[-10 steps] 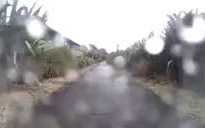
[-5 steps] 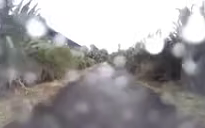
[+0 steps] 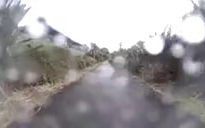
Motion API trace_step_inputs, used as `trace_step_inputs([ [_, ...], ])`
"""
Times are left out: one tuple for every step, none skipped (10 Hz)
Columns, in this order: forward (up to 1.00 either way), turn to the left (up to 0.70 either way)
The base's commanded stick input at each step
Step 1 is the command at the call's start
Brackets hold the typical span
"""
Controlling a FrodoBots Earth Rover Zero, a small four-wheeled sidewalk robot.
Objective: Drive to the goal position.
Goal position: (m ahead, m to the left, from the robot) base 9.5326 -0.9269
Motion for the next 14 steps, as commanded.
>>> trace_step_inputs([
  [1.00,0.00],
  [1.00,0.00],
  [1.00,0.00],
  [1.00,0.00],
  [1.00,0.00],
  [1.00,0.00],
  [1.00,0.00],
  [1.00,0.00],
  [1.00,0.00],
  [1.00,0.00],
  [1.00,0.00],
  [1.00,0.00],
  [1.00,0.00],
  [1.00,0.00],
])
